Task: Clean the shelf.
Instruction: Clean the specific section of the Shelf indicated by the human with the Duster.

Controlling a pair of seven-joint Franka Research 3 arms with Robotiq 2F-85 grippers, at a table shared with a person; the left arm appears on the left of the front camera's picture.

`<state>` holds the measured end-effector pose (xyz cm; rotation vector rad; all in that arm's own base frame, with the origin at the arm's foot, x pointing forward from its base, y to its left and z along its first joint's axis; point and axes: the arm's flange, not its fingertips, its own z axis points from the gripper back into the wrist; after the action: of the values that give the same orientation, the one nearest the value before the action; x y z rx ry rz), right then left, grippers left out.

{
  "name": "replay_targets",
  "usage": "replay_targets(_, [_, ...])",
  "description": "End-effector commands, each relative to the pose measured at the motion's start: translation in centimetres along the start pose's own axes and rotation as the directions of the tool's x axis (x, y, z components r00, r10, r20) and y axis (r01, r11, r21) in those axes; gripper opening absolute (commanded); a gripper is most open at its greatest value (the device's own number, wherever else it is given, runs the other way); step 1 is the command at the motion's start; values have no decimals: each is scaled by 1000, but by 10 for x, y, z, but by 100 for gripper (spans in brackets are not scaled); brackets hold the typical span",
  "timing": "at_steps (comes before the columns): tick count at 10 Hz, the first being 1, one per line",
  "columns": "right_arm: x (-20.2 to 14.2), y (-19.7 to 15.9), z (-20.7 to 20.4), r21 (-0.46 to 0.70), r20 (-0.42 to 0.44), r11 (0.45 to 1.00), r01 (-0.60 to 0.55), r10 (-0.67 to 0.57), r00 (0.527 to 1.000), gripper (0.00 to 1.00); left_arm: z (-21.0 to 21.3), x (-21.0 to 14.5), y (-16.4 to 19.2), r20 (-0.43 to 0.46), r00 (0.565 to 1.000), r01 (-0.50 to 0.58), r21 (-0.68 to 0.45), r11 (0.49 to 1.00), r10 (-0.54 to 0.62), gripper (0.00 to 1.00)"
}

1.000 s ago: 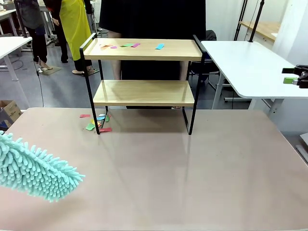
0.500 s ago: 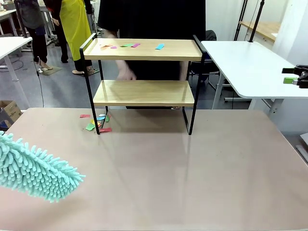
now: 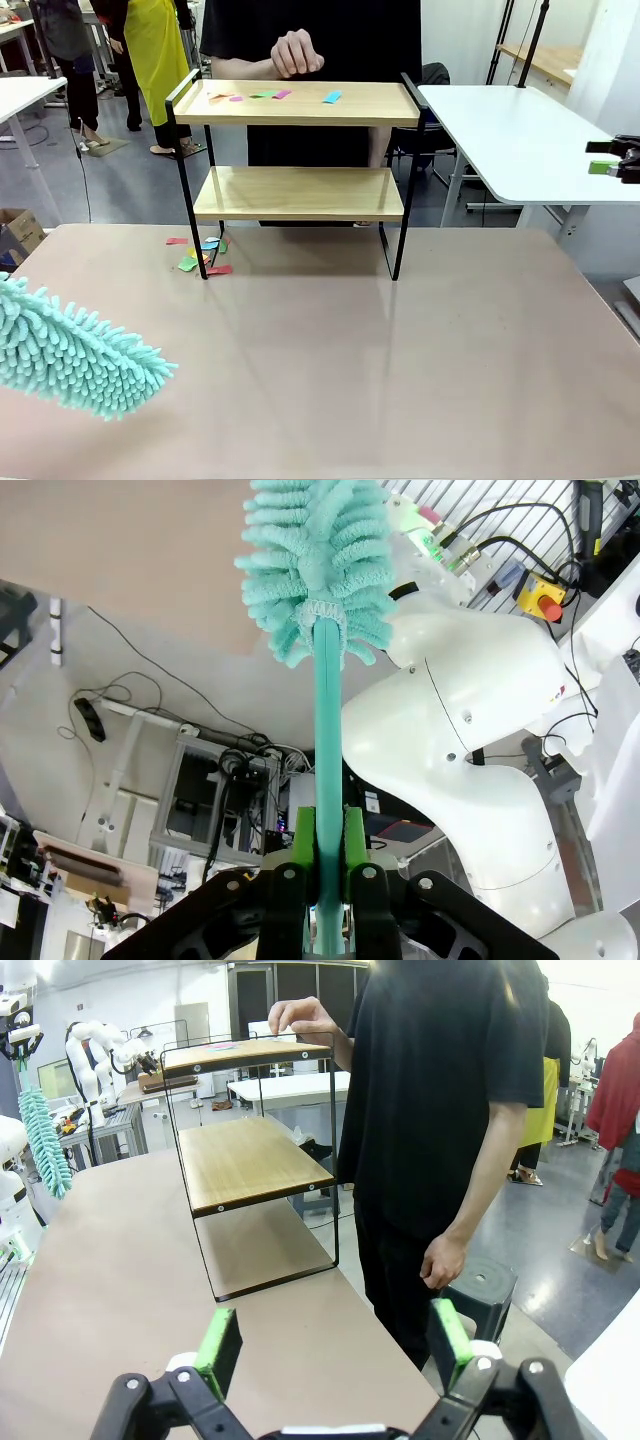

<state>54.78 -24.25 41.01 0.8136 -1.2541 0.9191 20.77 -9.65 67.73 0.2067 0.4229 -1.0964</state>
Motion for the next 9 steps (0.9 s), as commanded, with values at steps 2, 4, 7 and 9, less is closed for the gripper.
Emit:
replay_targets(2, [4,1,-2,2,2,1000,-7,7,1000,100,1,-2,-2,8,1000,-7,-7,1000,7,13])
replay_targets(4, [4,1,-2,2,2,1000,-7,7,1000,100,1,-2,-2,8,1000,-7,-7,1000,7,13])
replay_targets(7, [4,1,-2,2,2,1000,-7,7,1000,100,1,-2,-2,8,1000,-7,-7,1000,7,13])
replay_targets(9, [4,1,-2,2,2,1000,-7,7,1000,100,1,-2,-2,8,1000,-7,-7,1000,7,13])
